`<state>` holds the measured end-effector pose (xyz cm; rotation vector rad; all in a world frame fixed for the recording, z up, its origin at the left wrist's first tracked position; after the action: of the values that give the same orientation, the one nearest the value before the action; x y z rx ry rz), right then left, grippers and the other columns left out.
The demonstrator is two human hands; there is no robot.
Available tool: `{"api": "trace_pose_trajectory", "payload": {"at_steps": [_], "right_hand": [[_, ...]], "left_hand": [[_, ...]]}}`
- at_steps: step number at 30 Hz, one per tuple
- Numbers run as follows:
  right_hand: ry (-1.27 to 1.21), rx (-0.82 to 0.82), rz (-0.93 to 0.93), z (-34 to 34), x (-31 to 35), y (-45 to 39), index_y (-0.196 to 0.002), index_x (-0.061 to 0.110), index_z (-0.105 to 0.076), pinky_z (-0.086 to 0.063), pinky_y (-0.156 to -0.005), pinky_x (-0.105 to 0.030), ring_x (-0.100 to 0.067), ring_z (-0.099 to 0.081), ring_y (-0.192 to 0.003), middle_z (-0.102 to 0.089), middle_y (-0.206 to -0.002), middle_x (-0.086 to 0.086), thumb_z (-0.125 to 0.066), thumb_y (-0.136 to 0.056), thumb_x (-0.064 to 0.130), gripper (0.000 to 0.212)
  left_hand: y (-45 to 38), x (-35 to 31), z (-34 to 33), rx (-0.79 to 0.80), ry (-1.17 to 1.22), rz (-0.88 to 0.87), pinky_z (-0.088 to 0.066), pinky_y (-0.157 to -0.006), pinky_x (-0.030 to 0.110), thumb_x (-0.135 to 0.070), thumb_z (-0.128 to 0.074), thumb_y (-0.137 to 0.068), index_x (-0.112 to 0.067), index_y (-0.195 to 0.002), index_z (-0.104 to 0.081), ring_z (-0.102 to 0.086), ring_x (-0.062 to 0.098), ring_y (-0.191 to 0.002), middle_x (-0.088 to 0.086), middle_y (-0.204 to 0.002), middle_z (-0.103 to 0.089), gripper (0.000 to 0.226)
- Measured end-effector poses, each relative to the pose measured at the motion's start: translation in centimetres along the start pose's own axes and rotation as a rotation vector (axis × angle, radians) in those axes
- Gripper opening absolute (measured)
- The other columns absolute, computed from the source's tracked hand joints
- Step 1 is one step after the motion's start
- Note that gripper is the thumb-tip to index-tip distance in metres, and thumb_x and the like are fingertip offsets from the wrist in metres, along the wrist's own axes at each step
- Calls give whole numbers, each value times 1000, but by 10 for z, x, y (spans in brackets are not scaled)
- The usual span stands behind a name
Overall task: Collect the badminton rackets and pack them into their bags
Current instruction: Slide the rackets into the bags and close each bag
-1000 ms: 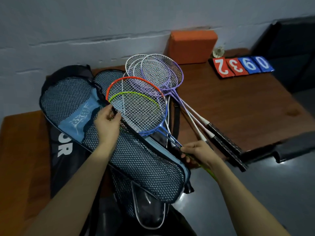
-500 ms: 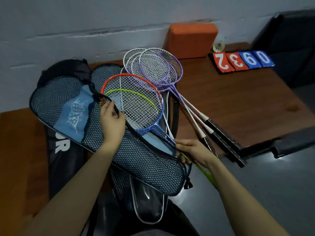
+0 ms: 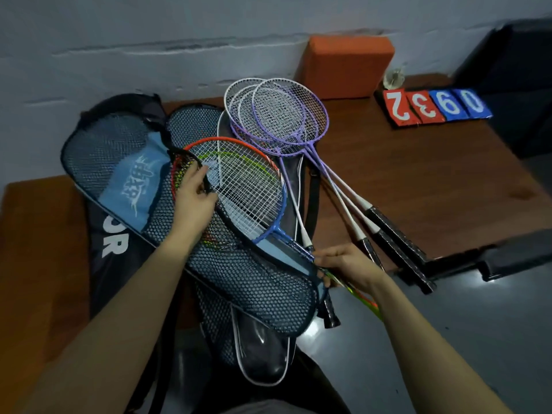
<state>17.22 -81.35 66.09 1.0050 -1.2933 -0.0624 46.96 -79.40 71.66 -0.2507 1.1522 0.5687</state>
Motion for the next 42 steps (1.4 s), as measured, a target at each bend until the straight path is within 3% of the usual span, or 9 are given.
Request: {"api": "trace_pose_trajectory", "payload": {"at_steps": [3,6,10,16,22,27,34,38,42], "right_hand": [[64,29,-8,0,-3,-3,-96,5,-73,-34,-41,-23,-21,-47,-45,-60,-65,-15,-61,-83,6,17],[71,-7,16,-2,-6,-4,-92,7,-74,-33,-39,-22,-21,-45,-43,-58,-66,-18,-62,-82,7,15],[85,-45,71,-13,-5,-6,-80,12,-72,-30,-43,-25,-20,-49,-45,-61,-67,-13,-65,-85,14,10],[142,-59,120,-26,3,-12,-110,20,-68,-29,-36,-18,-13,-41,-43,-55,-66,-7,-61,-87,8,26],[128,-25,93,-25,-3,-9,-104,11,-72,-24,-37,-19,-16,-34,-36,-50,-56,-12,-60,-83,-2,28],[245,16,131,-37,6,-11,-102,15,-73,-28,-38,-19,-14,-35,-37,-49,-57,-12,-59,-85,-1,26],[129,-8,155,-62,17,-22,-114,6,-65,-29,-41,-21,-13,-41,-44,-56,-64,-9,-61,-87,4,28],[96,-10,162,-77,21,-25,-115,3,-63,-33,-39,-20,-11,-45,-43,-58,-64,-8,-58,-87,0,28],[-5,41,159,-92,23,-28,-116,4,-61,-37,-42,-19,-10,-47,-48,-62,-67,-6,-53,-87,-7,32]], "left_hand": [[4,-1,2,78,-24,-31,-42,-77,2,10,-47,-85,-16,-136,-43,-45,-23,-98,-7,-150,-24,58],[3,-1,5,115,-52,-39,-39,-49,7,10,-46,-84,-20,-135,-45,-52,0,-73,-8,-151,-26,59],[2,-1,5,71,-57,0,-36,-83,11,6,-50,-86,-19,-136,-44,-36,10,-126,-5,-150,-24,57],[12,7,5,89,-33,34,-31,-91,13,4,-53,-86,-19,-136,-44,-32,10,-129,-3,-150,-25,56],[3,9,16,-43,-46,37,-27,-103,19,4,-53,-85,-11,-137,-42,-30,14,-135,2,-150,-28,56],[4,3,11,38,-38,5,-30,-97,13,4,-54,-85,-11,-136,-45,-39,17,-130,5,-147,-35,54],[26,27,14,-107,-196,-21,-38,-51,12,-3,-55,-82,-8,-126,-53,-45,8,-56,4,-87,-57,44],[49,31,0,-30,-230,39,-50,-79,28,-3,-57,-83,-9,-134,-43,-56,18,-79,10,-115,-47,54],[85,30,-13,-17,-150,48,-41,-85,21,-1,-54,-87,-9,-141,-31,-47,14,-90,7,-121,-38,59]]}}
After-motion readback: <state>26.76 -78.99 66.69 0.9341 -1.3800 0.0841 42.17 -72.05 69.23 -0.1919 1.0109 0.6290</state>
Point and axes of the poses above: each hand's wrist, its own y-axis away from the middle knuckle, its own z-axis out of the back of the hand, x = y × z, the point moved 2 cm from there along -y, towards the middle knuckle
